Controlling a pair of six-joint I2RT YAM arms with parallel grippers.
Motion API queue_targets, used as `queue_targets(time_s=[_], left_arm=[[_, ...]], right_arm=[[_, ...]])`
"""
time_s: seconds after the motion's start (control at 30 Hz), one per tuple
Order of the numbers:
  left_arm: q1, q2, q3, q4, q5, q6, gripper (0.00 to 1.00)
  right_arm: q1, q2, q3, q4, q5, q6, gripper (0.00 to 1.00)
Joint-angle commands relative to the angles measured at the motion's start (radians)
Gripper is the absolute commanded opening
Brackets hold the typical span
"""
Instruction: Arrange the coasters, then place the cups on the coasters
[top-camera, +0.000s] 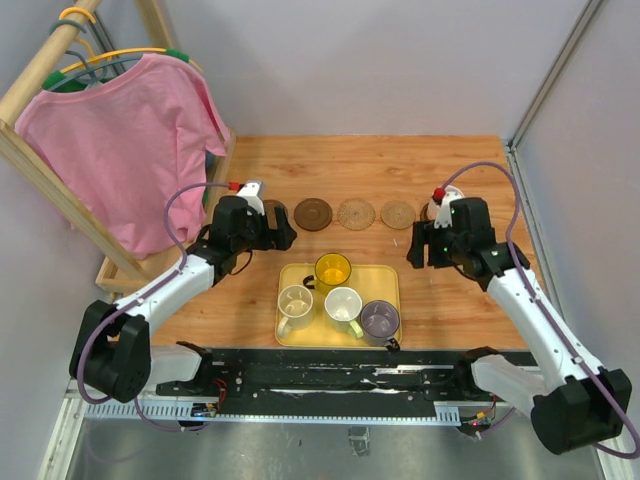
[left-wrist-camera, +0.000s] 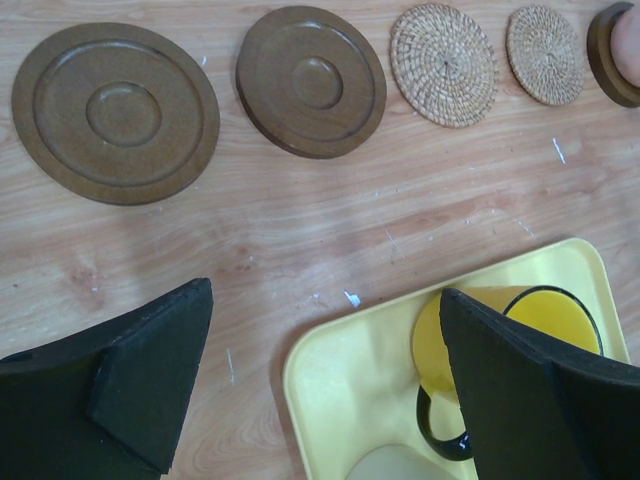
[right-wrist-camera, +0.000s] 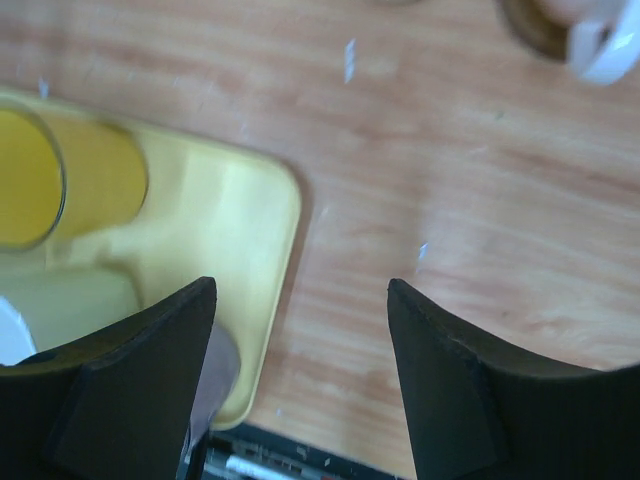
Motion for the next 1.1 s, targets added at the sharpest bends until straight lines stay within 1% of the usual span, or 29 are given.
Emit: queue_targets(time_s=[0.0, 0.03, 0.07, 0.1, 0.13, 0.17, 0.3, 0.47, 0.57, 0.87, 1.03, 1.07], left_arm=[[-0.008, -0.025, -0.019, 0.002, 0.044, 0.001, 1.00], [-0.008, -0.026, -0.020, 0.002, 0.045, 0.001, 1.00], [-0.009, -0.027, -0.019, 0.001, 0.044, 0.001, 1.00], [-0.010, -0.029, -0.017, -0.002, 0.044, 0.002, 1.00], [-0.010, -0.031, -0.014, -0.006, 0.042, 0.002, 1.00], [-0.010, -0.031, -0.010, -0.010, 0.039, 0.004, 1.00], [-0.010, -0.045, -0.002, -0.018, 0.031, 0.003, 1.00], [-0.010, -0.055, 0.004, -0.027, 0.019, 0.000, 1.00], [-0.009, -0.053, 0.002, -0.028, 0.025, -0.002, 1.00], [-0.010, -0.053, -0.008, -0.019, 0.034, -0.011, 1.00], [-0.010, -0.052, -0.022, 0.000, 0.055, -0.023, 1.00], [-0.009, -0.053, -0.027, 0.003, 0.056, -0.026, 1.00]], right_arm=[[0.122, -0.086, -0.053, -0.154, -0.031, -0.018, 0.72], [0.148, -0.106, -0.066, -0.173, -0.029, -0.014, 0.73], [0.173, -0.127, -0.081, -0.187, -0.028, -0.008, 0.79], [0.194, -0.149, -0.097, -0.197, -0.029, -0.001, 0.86], [0.214, -0.174, -0.112, -0.206, -0.030, 0.007, 0.95], [0.236, -0.198, -0.131, -0.212, -0.029, 0.015, 0.99], [0.356, -0.275, -0.143, -0.209, -0.030, 0.057, 0.99], [0.444, -0.287, -0.155, -0.261, -0.014, 0.123, 0.99], [0.517, -0.289, -0.172, -0.271, 0.015, 0.165, 0.99], [0.691, -0.243, -0.220, -0.282, 0.105, 0.286, 0.99], [0.755, -0.199, -0.259, -0.253, 0.158, 0.348, 0.99], [0.767, -0.189, -0.267, -0.248, 0.168, 0.360, 0.97]])
